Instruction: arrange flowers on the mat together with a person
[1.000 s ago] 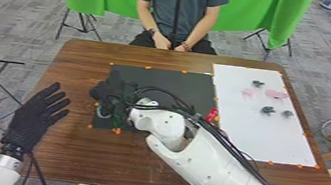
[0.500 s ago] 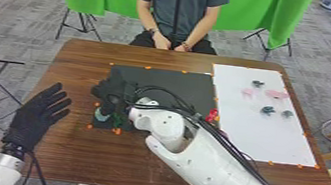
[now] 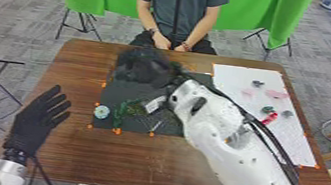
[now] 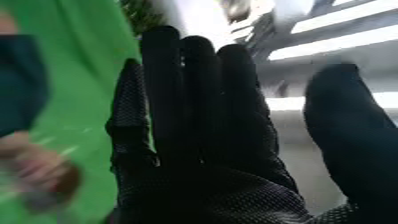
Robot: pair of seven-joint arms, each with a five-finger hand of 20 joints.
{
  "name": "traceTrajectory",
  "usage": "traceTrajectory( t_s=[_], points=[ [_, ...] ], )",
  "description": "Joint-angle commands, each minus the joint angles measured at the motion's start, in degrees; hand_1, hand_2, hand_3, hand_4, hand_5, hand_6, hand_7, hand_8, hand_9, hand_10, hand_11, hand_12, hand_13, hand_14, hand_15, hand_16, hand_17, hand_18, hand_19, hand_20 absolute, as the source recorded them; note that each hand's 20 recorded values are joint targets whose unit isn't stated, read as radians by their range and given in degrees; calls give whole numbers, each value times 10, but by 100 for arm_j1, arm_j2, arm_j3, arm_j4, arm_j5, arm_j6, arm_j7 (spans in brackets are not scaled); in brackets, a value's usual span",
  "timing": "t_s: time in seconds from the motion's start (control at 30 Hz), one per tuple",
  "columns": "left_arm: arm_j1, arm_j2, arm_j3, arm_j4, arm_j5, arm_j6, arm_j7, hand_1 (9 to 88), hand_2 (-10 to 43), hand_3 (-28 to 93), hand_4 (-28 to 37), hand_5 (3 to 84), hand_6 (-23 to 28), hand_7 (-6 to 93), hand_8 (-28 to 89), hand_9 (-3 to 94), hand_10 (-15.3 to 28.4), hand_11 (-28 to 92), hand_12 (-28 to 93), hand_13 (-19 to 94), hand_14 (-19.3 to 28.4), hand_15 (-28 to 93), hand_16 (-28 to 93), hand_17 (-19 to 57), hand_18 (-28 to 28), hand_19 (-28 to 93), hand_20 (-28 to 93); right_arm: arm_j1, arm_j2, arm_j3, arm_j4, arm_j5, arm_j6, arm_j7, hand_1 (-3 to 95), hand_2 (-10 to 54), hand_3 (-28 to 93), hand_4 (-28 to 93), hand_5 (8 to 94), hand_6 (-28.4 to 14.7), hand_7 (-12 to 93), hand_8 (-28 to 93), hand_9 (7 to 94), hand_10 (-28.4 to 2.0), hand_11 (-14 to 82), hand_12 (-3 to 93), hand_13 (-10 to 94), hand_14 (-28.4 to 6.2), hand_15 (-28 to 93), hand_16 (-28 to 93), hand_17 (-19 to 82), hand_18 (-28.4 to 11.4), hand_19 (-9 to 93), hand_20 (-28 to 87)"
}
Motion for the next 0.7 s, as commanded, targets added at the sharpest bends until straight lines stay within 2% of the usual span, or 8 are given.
traceTrajectory(
  t_s=[0.03,0.1,0.17,0.37,0.43,0.47,0.6,0.7],
  points=[
    [-50,-201,255,-94,175,-9,172,274,-25,699,-263,297,30,199,-105,258,111,172,179,217,126,204,42,-97,211,423,106,-1860,1440,2762,-888,2775,-495,193,172,74,833,-223,501,-42,241,-127,519,-153,229,229,458,-133,438,157,123,-220,517,279],
    [-89,-262,317,-68,130,-3,198,274,-25,698,-261,297,31,200,-105,258,111,175,176,217,126,206,39,-97,211,424,104,-2327,1457,3562,-1053,3496,-1181,493,182,73,833,-224,463,-49,228,-125,475,-156,208,226,414,-134,399,160,106,-221,502,272],
    [-129,-323,355,-31,91,-103,134,275,-24,697,-260,298,31,199,-105,259,111,176,174,218,126,209,37,-97,211,425,103,-2936,1531,4271,-1219,3982,-1409,633,186,68,835,-225,402,-54,215,-117,418,-156,187,227,382,-138,383,171,100,-222,506,276],
    [-115,-454,391,-15,111,-183,83,276,-25,695,-257,299,33,198,-105,259,111,177,170,218,126,212,33,-97,212,427,100,-4684,1030,5696,-1653,5266,-840,490,193,41,832,-226,392,-51,210,-110,410,-156,173,229,372,-138,370,181,91,-222,505,279],
    [-121,-503,394,-19,109,-151,84,276,-25,695,-257,299,33,197,-105,258,111,177,169,218,126,213,33,-97,212,428,99,-5014,762,5831,-1762,5493,-581,384,198,24,836,-224,405,-47,211,-111,430,-157,173,229,383,-140,368,184,91,-223,502,279],
    [-183,-518,389,13,111,-176,40,276,-25,695,-257,300,33,196,-104,258,111,177,169,217,126,212,32,-97,212,429,99,-5176,651,5843,-1809,5527,-385,260,197,19,837,-224,411,-48,210,-111,435,-158,172,229,386,-140,368,185,91,-223,502,280],
    [-245,-548,378,41,99,-168,-37,276,-25,694,-257,299,33,195,-104,258,112,177,168,217,127,213,32,-97,211,429,97,-5364,315,5822,-1821,5665,-241,222,194,3,847,-224,422,-52,194,-114,447,-159,168,228,394,-142,363,189,92,-225,497,281],
    [-331,-579,404,85,113,-234,-68,276,-25,694,-257,299,33,195,-103,258,112,177,168,217,128,214,31,-98,211,430,97,-5368,197,5820,-1803,5456,-242,174,194,2,849,-226,420,-54,179,-111,447,-159,167,228,394,-143,361,192,92,-225,495,281]
  ],
)
